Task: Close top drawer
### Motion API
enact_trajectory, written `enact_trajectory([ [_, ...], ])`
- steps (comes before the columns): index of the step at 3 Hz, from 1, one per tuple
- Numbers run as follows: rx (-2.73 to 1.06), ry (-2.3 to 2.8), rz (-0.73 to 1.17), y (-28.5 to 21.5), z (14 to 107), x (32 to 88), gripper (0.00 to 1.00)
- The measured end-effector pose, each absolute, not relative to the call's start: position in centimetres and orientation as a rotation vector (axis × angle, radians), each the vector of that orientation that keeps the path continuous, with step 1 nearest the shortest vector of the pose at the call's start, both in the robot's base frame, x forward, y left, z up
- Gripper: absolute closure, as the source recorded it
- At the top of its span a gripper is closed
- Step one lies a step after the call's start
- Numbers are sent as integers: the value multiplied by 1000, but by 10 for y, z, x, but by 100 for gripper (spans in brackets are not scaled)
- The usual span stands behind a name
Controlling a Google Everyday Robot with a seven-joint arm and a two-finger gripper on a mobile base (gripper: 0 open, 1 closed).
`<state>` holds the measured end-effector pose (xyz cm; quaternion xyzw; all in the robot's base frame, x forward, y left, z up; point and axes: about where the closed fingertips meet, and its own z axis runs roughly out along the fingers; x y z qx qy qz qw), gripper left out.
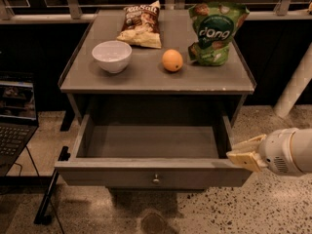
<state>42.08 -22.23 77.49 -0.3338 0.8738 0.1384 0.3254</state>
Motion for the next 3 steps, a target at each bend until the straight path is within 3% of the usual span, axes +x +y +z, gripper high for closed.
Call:
enact_trajectory([
  [1, -874, 2289, 364, -222, 775, 421, 86],
  [2, -765, 2288, 403, -234, 740, 422, 100],
  [3, -594, 2310, 452, -242, 674, 414, 100],
])
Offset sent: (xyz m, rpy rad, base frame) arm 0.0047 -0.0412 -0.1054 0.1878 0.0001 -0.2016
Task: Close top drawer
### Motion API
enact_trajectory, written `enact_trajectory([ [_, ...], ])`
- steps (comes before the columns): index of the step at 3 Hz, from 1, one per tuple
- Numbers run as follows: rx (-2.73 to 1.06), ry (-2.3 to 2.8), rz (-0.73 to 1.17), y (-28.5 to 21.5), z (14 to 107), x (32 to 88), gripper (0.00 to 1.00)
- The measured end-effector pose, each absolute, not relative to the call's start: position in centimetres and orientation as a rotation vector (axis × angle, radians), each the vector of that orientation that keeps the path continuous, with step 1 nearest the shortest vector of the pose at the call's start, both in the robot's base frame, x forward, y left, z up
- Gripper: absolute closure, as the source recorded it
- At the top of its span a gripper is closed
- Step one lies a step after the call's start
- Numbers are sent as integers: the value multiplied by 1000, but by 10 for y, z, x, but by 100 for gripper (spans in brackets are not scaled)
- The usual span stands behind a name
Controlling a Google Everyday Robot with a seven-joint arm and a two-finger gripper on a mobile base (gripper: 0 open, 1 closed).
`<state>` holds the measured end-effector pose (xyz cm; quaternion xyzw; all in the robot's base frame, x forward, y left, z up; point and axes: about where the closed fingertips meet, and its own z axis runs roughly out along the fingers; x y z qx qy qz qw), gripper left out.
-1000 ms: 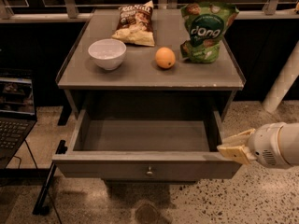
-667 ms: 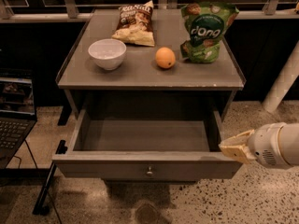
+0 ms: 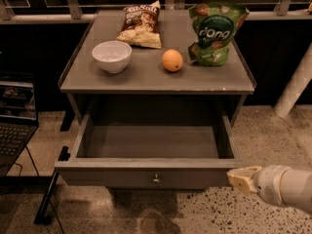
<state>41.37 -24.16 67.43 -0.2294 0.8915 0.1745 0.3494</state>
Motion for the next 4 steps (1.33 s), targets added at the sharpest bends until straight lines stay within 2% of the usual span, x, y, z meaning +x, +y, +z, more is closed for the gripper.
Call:
enact_trajectory([
  [2, -359, 2329, 447, -258, 574, 431, 100],
  [4, -423, 2293, 476, -245, 556, 478, 100],
])
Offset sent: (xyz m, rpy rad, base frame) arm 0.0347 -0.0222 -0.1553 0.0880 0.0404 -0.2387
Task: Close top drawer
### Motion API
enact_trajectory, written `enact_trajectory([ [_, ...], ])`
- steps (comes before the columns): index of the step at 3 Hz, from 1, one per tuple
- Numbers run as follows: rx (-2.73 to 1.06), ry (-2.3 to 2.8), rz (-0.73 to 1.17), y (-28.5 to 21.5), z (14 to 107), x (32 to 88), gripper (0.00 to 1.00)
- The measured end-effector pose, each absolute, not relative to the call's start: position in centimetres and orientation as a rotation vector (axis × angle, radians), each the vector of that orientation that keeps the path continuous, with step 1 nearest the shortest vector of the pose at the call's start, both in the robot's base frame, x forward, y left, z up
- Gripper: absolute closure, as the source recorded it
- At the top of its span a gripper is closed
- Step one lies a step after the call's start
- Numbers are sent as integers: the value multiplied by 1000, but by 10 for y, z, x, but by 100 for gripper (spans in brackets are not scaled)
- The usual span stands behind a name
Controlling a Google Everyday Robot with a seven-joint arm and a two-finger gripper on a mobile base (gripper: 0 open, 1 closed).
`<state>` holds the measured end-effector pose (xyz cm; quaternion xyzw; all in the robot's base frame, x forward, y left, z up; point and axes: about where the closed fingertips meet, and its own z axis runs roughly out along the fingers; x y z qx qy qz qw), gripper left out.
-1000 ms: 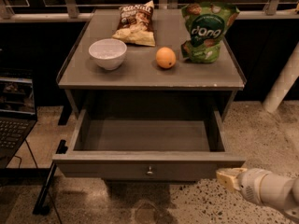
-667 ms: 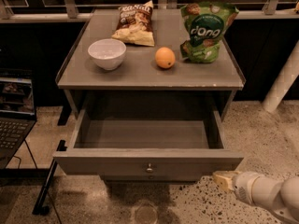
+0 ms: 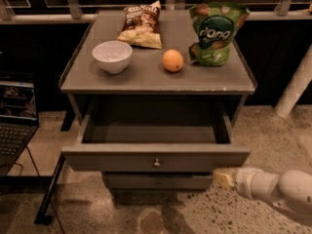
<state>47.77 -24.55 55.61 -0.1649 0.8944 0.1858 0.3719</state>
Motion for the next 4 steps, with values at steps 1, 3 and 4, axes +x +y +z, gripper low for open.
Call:
enact_trajectory([
  [1, -423, 2293, 476, -245, 556, 476, 100],
  [3, -493, 2271, 503, -233, 558, 505, 100],
  [4, -598, 2253, 543, -213, 560, 538, 100],
])
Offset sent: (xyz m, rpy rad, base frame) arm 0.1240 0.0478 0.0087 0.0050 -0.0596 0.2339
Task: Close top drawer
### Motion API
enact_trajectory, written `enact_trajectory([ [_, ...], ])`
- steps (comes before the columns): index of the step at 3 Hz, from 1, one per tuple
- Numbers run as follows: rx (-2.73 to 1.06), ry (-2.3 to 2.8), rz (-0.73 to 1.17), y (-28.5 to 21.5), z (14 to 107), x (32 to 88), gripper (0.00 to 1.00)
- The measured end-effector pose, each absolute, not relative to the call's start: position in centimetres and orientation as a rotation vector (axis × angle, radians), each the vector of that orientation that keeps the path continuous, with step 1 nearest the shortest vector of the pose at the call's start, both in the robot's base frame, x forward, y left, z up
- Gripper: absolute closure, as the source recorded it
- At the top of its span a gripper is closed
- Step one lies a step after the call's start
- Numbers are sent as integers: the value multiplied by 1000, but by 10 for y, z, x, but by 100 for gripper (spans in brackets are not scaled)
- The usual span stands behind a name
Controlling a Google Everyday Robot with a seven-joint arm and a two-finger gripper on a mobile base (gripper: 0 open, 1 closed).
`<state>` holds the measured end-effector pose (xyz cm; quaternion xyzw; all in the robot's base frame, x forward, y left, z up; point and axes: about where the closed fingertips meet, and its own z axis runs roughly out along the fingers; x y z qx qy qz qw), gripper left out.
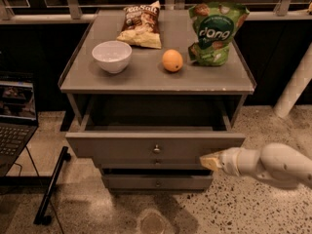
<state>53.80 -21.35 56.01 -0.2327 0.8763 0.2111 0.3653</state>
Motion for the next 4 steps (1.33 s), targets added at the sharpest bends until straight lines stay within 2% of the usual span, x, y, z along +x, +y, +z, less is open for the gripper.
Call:
enact_trajectory([
  [3, -765, 2221, 596, -186, 565, 575, 100],
  [4, -871, 2192, 597, -169, 574, 606, 100],
])
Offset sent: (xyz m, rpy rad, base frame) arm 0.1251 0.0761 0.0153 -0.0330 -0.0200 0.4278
